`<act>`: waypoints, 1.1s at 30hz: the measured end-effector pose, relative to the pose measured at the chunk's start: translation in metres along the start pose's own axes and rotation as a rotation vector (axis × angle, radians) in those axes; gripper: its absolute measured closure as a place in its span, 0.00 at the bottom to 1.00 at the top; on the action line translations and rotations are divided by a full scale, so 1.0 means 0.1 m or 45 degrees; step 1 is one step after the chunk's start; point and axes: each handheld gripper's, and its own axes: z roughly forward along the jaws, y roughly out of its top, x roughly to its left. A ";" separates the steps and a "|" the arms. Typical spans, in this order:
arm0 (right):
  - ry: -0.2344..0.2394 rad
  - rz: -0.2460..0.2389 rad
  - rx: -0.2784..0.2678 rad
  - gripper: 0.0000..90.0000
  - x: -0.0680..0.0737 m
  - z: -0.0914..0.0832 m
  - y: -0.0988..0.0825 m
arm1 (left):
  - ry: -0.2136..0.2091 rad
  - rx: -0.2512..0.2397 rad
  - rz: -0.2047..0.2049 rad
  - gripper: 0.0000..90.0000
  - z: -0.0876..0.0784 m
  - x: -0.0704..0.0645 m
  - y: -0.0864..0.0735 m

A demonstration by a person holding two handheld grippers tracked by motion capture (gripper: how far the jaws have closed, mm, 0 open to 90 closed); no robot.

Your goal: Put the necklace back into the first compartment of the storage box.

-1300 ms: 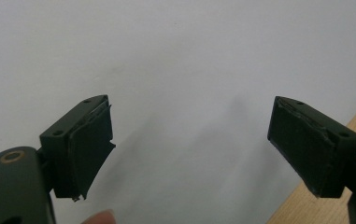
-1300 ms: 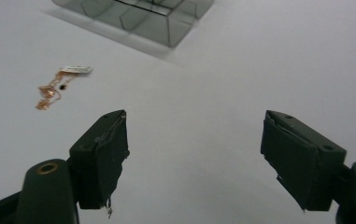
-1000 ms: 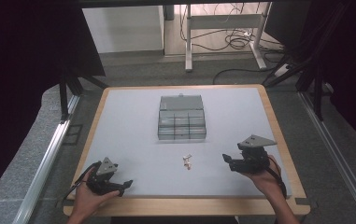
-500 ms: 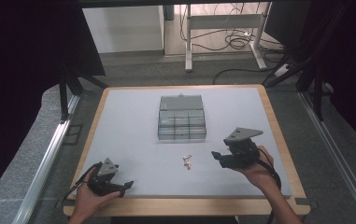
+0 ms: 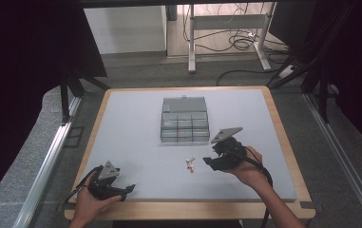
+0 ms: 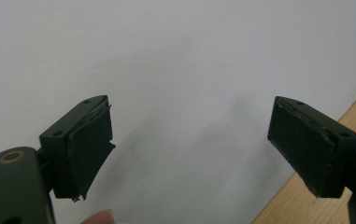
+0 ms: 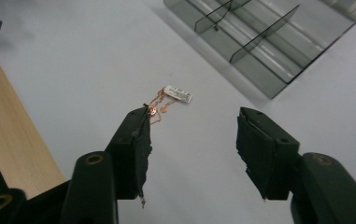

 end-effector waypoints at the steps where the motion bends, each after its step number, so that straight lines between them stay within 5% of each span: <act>1: 0.008 -0.008 0.012 0.51 0.01 0.03 0.01 | 0.000 0.000 0.000 0.16 0.00 0.00 0.00; 33: 0.133 -0.033 0.238 0.62 0.18 0.77 0.14 | 0.008 -0.006 -0.004 0.16 -0.02 0.02 -0.01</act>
